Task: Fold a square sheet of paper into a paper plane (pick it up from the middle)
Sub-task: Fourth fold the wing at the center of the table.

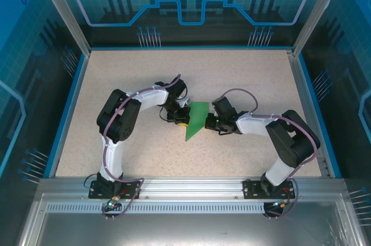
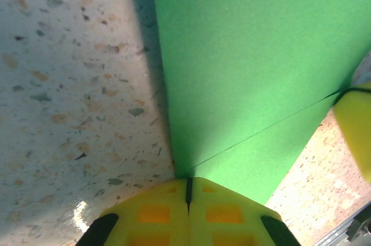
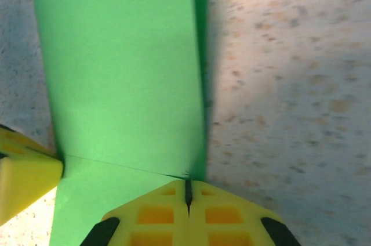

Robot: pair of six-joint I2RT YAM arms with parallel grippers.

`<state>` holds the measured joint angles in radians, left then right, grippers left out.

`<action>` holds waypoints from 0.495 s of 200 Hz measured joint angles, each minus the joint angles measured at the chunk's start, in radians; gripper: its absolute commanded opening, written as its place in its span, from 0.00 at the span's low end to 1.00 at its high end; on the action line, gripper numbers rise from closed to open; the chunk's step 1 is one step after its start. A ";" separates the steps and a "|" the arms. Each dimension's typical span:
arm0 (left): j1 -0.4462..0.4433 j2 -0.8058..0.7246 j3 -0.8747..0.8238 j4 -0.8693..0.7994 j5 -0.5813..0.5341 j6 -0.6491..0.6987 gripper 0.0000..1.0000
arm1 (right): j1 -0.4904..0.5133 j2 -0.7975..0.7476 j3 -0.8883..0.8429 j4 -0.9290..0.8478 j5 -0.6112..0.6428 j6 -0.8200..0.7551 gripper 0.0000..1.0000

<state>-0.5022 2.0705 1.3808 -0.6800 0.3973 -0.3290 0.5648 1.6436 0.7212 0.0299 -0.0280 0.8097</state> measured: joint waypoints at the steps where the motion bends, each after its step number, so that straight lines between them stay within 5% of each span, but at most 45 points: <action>1: 0.000 0.000 0.000 0.000 0.000 0.000 0.04 | -0.001 -0.001 -0.001 0.000 0.001 0.000 0.01; 39: 0.000 0.002 0.002 -0.002 0.000 0.000 0.04 | -0.010 -0.054 -0.034 0.003 -0.010 0.021 0.15; 99: 0.000 0.003 0.004 -0.005 0.003 0.000 0.04 | -0.023 -0.035 -0.053 0.092 -0.073 0.067 0.19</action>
<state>-0.5022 2.0739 1.3849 -0.6846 0.4007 -0.3290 0.5423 1.6089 0.6682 0.1223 -0.1013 0.8764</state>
